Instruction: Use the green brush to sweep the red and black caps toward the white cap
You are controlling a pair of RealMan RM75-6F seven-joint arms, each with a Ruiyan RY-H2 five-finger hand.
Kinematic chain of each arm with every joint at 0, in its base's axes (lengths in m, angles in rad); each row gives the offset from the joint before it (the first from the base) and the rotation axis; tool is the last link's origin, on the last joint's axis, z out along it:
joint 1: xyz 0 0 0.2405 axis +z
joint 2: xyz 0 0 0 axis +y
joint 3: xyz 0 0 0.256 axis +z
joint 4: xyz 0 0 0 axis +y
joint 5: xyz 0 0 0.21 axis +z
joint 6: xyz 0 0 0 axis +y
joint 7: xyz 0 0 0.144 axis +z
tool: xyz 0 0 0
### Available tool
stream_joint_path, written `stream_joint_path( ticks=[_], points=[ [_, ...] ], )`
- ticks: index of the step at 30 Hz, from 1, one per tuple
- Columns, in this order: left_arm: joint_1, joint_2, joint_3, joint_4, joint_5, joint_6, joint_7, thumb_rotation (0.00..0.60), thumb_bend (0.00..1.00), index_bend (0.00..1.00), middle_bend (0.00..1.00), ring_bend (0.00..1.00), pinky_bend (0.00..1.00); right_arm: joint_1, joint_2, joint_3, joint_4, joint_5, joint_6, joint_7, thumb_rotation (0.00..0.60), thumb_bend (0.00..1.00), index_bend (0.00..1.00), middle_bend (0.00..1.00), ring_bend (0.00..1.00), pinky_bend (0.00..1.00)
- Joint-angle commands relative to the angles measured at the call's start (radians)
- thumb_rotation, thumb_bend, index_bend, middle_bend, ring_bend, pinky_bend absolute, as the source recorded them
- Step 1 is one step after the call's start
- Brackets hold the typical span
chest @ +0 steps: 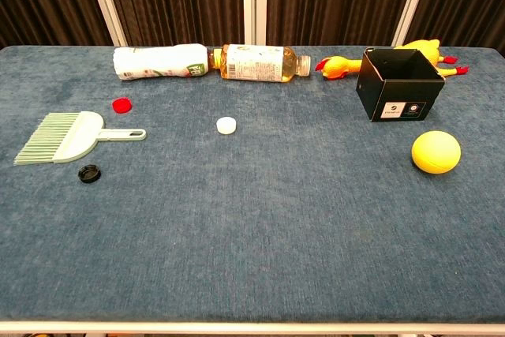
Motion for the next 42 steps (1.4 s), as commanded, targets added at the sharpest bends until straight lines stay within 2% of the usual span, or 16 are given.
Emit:
stream_joint_path(
  ticks=[1,7,10,14,18,22,26,29,37,42],
  points=[
    [0.0,0.001,0.001,-0.002,0.0,0.0,0.004,0.6,0.01,0.29,0.28,0.18,0.16,0.0,-0.001,0.0,0.001,0.0,0.0,0.001,0.6,0.24,0.03,0.14,0.0,0.03],
    [-0.015,0.005,-0.007,-0.004,0.023,0.0,0.002,0.6,0.01,0.29,0.29,0.18,0.16,-0.003,0.001,0.0,0.005,-0.009,0.013,0.005,0.6,0.24,0.03,0.14,0.0,0.03],
    [-0.047,0.018,-0.028,-0.005,0.035,-0.022,-0.014,0.6,0.02,0.29,0.3,0.18,0.16,-0.001,0.007,0.006,0.01,-0.009,0.016,0.002,0.6,0.24,0.03,0.14,0.0,0.03],
    [-0.133,0.035,-0.079,-0.017,0.045,-0.097,-0.028,0.6,0.06,0.32,0.34,0.23,0.16,0.006,0.027,0.016,0.013,-0.014,0.02,-0.009,0.6,0.24,0.03,0.14,0.0,0.03],
    [-0.24,0.046,-0.129,-0.044,0.013,-0.232,-0.063,0.6,0.1,0.34,0.36,0.24,0.16,0.018,0.048,0.027,0.01,-0.013,0.013,-0.015,0.6,0.24,0.03,0.14,0.0,0.03],
    [-0.351,0.023,-0.176,-0.037,-0.057,-0.374,-0.04,0.6,0.12,0.36,0.37,0.24,0.16,0.027,0.059,0.034,0.009,-0.011,0.006,-0.014,0.6,0.24,0.03,0.14,0.0,0.03],
    [-0.466,-0.053,-0.212,0.027,-0.177,-0.514,0.029,0.6,0.12,0.37,0.4,0.24,0.16,0.034,0.066,0.034,0.009,-0.006,-0.007,-0.008,0.6,0.24,0.03,0.14,0.0,0.03],
    [-0.533,-0.123,-0.222,0.095,-0.274,-0.579,0.103,0.6,0.12,0.38,0.42,0.24,0.17,0.036,0.07,0.034,0.007,-0.002,-0.012,0.001,0.6,0.24,0.03,0.14,0.0,0.03],
    [-0.657,-0.286,-0.189,0.236,-0.541,-0.665,0.325,0.6,0.12,0.38,0.44,0.24,0.17,0.043,0.077,0.034,0.008,0.002,-0.025,0.004,0.6,0.24,0.03,0.14,0.0,0.03],
    [-0.678,-0.349,-0.166,0.275,-0.61,-0.634,0.375,0.6,0.13,0.38,0.45,0.26,0.18,0.046,0.074,0.032,0.012,0.007,-0.032,0.006,0.6,0.24,0.03,0.14,0.0,0.03]
  ],
)
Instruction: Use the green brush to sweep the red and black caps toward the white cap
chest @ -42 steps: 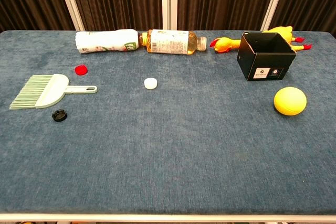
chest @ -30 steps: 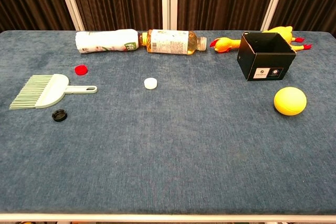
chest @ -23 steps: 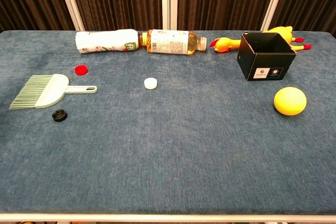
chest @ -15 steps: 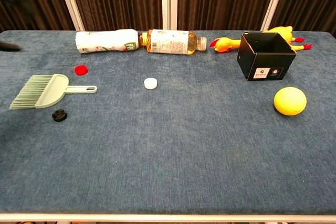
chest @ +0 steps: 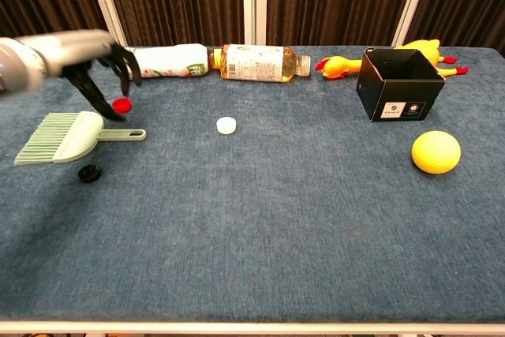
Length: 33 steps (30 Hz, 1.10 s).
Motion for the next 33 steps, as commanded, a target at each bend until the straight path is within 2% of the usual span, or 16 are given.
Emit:
stream_joint_path(
  ticks=[1,6,11,14,20,24,26,29,33],
  points=[
    [-0.025,-0.051,0.024,0.04,-0.045,0.022,0.05,0.6,0.13,0.38,0.45,0.26,0.18,0.001,-0.001,0.001,0.001,0.003,-0.002,0.0,0.6,0.24,0.03,0.14,0.0,0.03],
    [-0.031,-0.084,0.042,0.061,-0.106,0.047,0.092,0.6,0.14,0.38,0.46,0.26,0.18,0.005,-0.005,-0.001,0.005,0.003,-0.008,0.002,0.6,0.24,0.03,0.14,0.0,0.03],
    [-0.034,-0.096,0.034,0.057,-0.162,0.082,0.117,0.6,0.2,0.41,0.45,0.26,0.18,0.005,-0.009,-0.004,0.011,0.007,-0.012,0.008,0.6,0.24,0.03,0.14,0.0,0.03],
    [-0.032,-0.094,0.039,0.048,-0.167,0.098,0.121,0.6,0.24,0.35,0.44,0.26,0.18,0.004,-0.01,-0.004,0.015,0.008,-0.01,0.012,0.6,0.24,0.03,0.14,0.0,0.03],
    [-0.023,-0.102,0.056,0.042,-0.14,0.134,0.125,0.6,0.25,0.25,0.36,0.26,0.18,0.003,-0.012,-0.007,0.023,0.008,-0.01,0.02,0.6,0.24,0.03,0.14,0.0,0.03],
    [-0.017,-0.104,0.069,0.039,-0.116,0.161,0.135,0.6,0.25,0.2,0.36,0.25,0.18,0.003,-0.014,-0.007,0.028,0.009,-0.011,0.026,0.6,0.24,0.03,0.14,0.0,0.03],
    [-0.016,-0.103,0.068,0.034,-0.121,0.163,0.14,0.6,0.25,0.23,0.38,0.24,0.18,0.003,-0.016,-0.008,0.03,0.008,-0.01,0.028,0.6,0.24,0.03,0.14,0.0,0.03],
    [-0.021,-0.107,0.067,0.043,-0.133,0.159,0.154,0.6,0.25,0.33,0.42,0.24,0.18,0.003,-0.018,-0.009,0.033,0.006,-0.009,0.031,0.6,0.24,0.03,0.14,0.0,0.03],
    [-0.029,-0.123,0.063,0.071,-0.147,0.154,0.167,0.6,0.25,0.41,0.43,0.24,0.18,0.002,-0.018,-0.01,0.037,0.007,-0.007,0.035,0.6,0.24,0.03,0.14,0.0,0.03]
  ],
)
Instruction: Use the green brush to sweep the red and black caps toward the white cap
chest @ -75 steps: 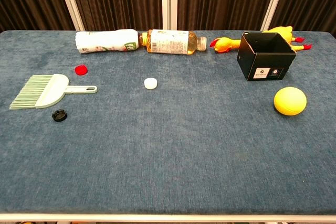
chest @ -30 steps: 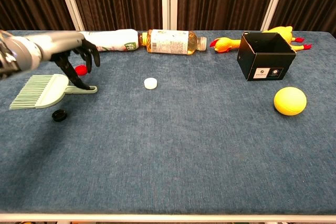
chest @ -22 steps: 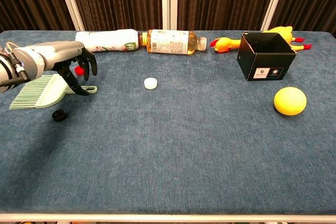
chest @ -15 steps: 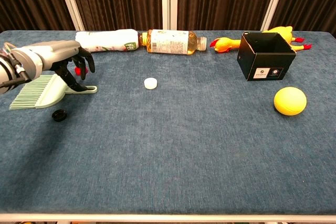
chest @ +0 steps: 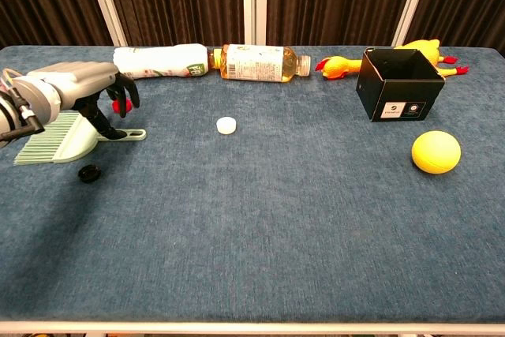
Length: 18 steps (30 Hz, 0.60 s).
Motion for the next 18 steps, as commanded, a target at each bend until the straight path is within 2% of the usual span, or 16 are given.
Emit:
stream_joint_path(
  ticks=[1,9,18],
  points=[
    [-0.006,-0.011,-0.004,0.018,-0.012,-0.004,0.01,0.6,0.25,0.41,0.43,0.24,0.18,-0.001,0.0,0.0,0.002,0.001,0.001,0.003,0.6,0.24,0.03,0.14,0.0,0.03],
    [-0.015,-0.029,0.002,0.036,-0.026,-0.007,0.046,0.6,0.25,0.43,0.41,0.24,0.18,-0.001,-0.002,-0.002,0.01,0.006,-0.003,0.01,0.6,0.24,0.03,0.14,0.0,0.02],
    [-0.028,-0.047,0.002,0.068,-0.09,-0.011,0.113,0.6,0.25,0.43,0.43,0.25,0.18,-0.003,-0.004,-0.003,0.017,0.011,-0.005,0.017,0.6,0.24,0.03,0.14,0.0,0.02]
  ],
)
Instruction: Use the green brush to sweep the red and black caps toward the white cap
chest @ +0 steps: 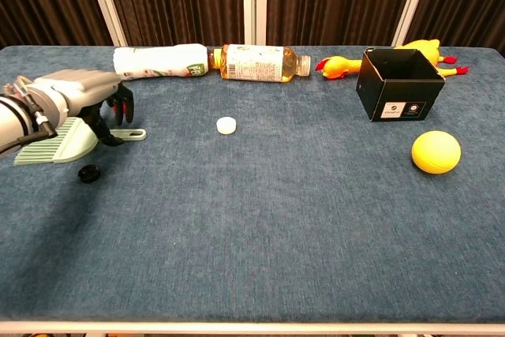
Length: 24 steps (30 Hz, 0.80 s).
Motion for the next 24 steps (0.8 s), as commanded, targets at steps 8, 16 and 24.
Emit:
stream_joint_path(
  ticks=[8,16,24],
  points=[
    [-0.009,-0.012,-0.006,0.013,-0.039,-0.006,0.033,0.6,0.25,0.42,0.47,0.29,0.18,0.002,-0.005,0.001,0.01,0.005,-0.006,0.007,0.6,0.24,0.03,0.14,0.0,0.02],
    [-0.02,-0.021,-0.004,0.028,-0.047,-0.006,0.057,0.6,0.25,0.42,0.48,0.29,0.18,-0.001,-0.005,0.0,0.015,0.011,-0.007,0.014,0.6,0.24,0.03,0.14,0.0,0.02],
    [-0.022,-0.029,0.007,0.053,-0.049,-0.025,0.067,0.6,0.26,0.43,0.47,0.29,0.18,-0.005,-0.003,0.0,0.011,0.011,-0.003,0.014,0.6,0.24,0.03,0.14,0.0,0.02]
  ],
)
